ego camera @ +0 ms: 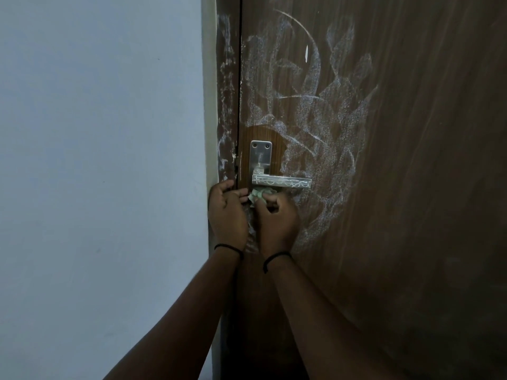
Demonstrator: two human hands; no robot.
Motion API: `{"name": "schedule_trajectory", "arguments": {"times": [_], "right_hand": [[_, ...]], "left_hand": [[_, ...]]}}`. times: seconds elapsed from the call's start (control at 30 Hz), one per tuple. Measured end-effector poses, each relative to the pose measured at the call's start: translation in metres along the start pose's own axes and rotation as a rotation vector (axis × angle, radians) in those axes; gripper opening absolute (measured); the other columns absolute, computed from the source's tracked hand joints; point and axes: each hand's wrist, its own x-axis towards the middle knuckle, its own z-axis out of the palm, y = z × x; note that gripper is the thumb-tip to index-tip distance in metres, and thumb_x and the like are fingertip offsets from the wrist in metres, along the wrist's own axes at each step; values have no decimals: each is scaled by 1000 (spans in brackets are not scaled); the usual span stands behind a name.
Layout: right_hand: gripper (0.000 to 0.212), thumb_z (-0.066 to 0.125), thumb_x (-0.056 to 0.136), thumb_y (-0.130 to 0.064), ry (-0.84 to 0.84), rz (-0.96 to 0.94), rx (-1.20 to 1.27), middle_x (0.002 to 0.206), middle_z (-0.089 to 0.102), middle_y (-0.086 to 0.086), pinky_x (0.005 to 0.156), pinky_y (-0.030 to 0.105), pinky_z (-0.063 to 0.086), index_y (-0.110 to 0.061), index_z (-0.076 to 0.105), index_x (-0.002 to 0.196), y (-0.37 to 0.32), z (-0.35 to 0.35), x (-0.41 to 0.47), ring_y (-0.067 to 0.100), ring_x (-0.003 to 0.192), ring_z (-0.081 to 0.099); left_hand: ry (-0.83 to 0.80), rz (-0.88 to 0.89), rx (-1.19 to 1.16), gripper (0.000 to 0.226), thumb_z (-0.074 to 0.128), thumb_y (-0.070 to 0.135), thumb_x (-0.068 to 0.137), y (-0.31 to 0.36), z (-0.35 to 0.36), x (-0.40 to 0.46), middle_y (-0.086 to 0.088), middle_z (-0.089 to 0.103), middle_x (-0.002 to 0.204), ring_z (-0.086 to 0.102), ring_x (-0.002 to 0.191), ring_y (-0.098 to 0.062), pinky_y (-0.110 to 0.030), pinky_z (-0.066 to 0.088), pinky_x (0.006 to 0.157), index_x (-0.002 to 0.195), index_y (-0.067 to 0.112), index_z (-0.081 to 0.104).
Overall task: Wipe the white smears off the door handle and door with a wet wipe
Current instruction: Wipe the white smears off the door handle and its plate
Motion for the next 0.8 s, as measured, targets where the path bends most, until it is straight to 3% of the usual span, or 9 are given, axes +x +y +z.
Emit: {"name": "schedule_trajectory", "arguments": {"times": [0.17,0.33,0.5,0.67,0.8], "right_hand": [[9,73,85,-24,31,-21,-6,86,67,-3,68,42,55,-18,67,84,-2,3,3,16,79,63],[11,67,90,-30,-102,-119,-118,90,62,0,66,38,51,-20,65,85,-4,11,-5,18,80,57],[9,71,87,-21,63,-59,-12,84,66,1,67,43,53,-14,67,84,4,0,4,20,77,61],[13,73,87,-29,-81,-231,-128,86,65,2,68,39,52,-17,72,83,0,5,8,21,80,60],[8,74,85,-25,-39,-101,-31,83,69,0,68,42,54,-18,73,82,7,1,7,19,78,64]], "left_hand": [[9,-18,-2,31,38,6,97,4,2,-4,-10,71,103,69,96,-24,-35,56,86,120,11,58],[25,-9,54,28,41,14,96,3,-2,-3,-7,69,110,65,104,-24,-47,52,96,113,22,61],[-28,-7,57,25,40,17,100,1,-1,-3,0,72,102,69,95,-12,-38,56,92,117,22,58],[6,12,62,22,43,29,101,-1,0,-3,0,71,102,68,98,-16,-40,55,92,110,28,63],[4,8,29,19,43,30,103,3,0,-3,-2,73,97,70,92,-16,-37,56,87,97,35,60]]}}
